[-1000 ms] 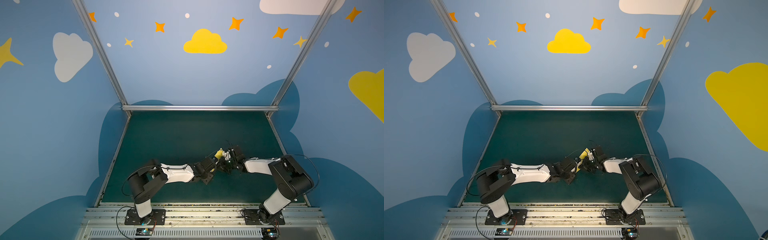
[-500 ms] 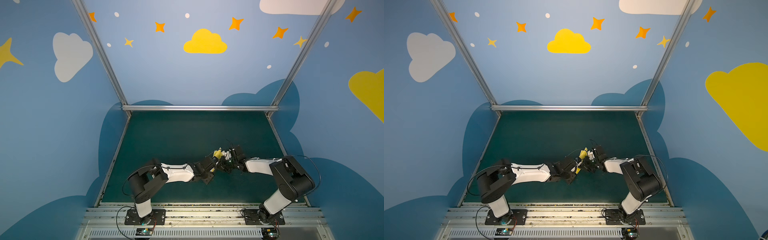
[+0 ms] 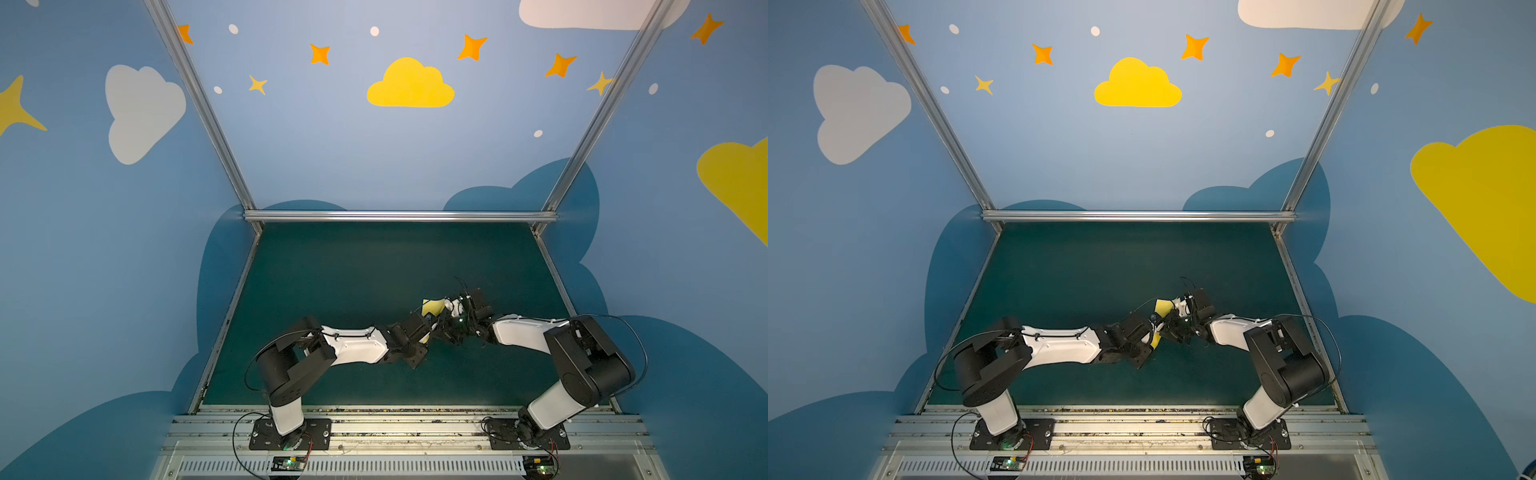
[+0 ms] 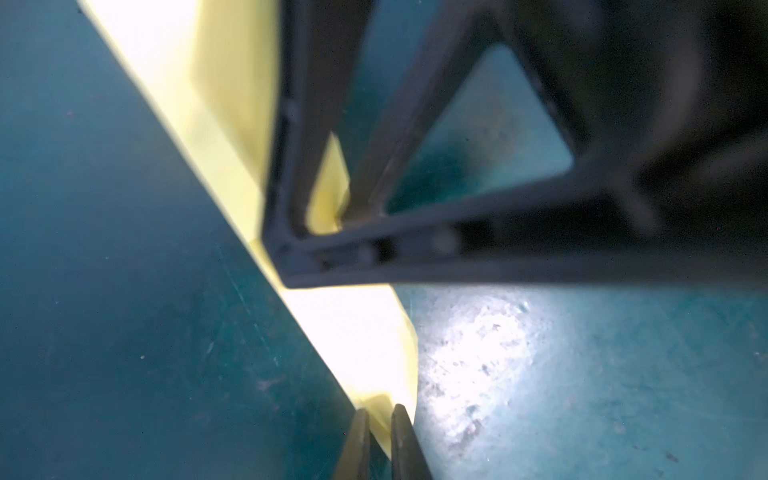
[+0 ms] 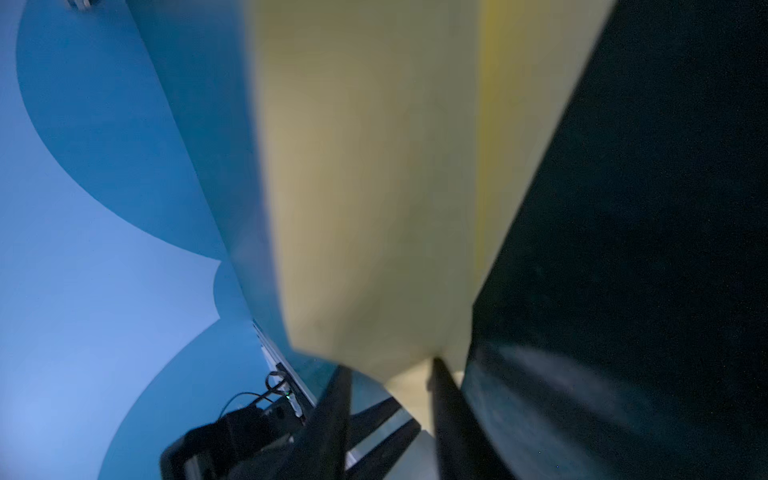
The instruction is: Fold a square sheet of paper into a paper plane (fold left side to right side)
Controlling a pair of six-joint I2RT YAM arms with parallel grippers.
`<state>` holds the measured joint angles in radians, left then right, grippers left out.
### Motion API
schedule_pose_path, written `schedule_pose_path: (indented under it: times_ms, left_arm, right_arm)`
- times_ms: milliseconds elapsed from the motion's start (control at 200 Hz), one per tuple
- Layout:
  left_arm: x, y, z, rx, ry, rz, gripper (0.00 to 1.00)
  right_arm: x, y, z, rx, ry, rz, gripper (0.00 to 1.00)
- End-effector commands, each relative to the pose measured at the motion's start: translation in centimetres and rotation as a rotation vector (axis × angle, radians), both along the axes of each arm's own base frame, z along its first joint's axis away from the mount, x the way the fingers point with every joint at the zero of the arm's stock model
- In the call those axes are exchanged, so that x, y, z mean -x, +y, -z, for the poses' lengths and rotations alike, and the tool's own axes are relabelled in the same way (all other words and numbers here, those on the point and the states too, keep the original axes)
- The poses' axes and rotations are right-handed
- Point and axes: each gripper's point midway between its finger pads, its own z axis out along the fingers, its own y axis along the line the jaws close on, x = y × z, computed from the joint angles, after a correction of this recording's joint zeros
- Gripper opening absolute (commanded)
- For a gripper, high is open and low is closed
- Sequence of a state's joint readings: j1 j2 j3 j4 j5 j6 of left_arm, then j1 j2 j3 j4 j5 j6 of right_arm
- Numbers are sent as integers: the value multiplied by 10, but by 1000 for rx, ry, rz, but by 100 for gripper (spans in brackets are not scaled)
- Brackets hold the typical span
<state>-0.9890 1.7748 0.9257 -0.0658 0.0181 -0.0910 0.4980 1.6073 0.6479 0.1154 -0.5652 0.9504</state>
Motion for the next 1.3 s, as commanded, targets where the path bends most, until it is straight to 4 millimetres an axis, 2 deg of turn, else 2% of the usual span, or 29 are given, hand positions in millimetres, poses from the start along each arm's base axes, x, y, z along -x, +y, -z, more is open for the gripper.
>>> schedule_pose_path:
  times_ms: [0,200,350,395,521,661,731,806,951,966,1061,1292]
  left_arm:
    - [2,1,5,0,23,-2,11]
    - [3,1,5,5,25,-3,10]
    - [2,0,3,12,24,-3,10]
    - [2,0,2,13,24,-3,10]
    - [-2,2,-3,41,32,-26,10]
    - [-12,7,-27,145,50,-84,13]
    - [-14,9,-41,187,50,-98,19]
    - [-14,10,-53,209,36,-98,29]
    - [-7,7,-66,222,5,-74,38]
    - [-6,7,-67,221,1,-71,39]
    - [1,1,-65,213,-14,-49,41]
    - [13,-9,-45,158,-66,-10,43]
  right_arm:
    - [1,-5,-5,25,-21,-6,42]
    - [6,-15,-4,83,-25,-1,48]
    - [7,-15,-1,95,-15,0,41]
    - [7,-16,1,101,-11,3,37]
    - [6,-20,4,127,-10,16,16]
    - [5,-19,0,120,-15,12,0]
    - [7,-17,-4,109,-19,12,0]
    - [7,-15,-10,106,-25,10,0]
    - [14,-13,-13,114,-16,11,0]
    - [8,-9,-22,103,-36,14,0]
    - [7,-7,-28,107,-43,17,0]
    - [9,-7,-32,114,-39,26,0]
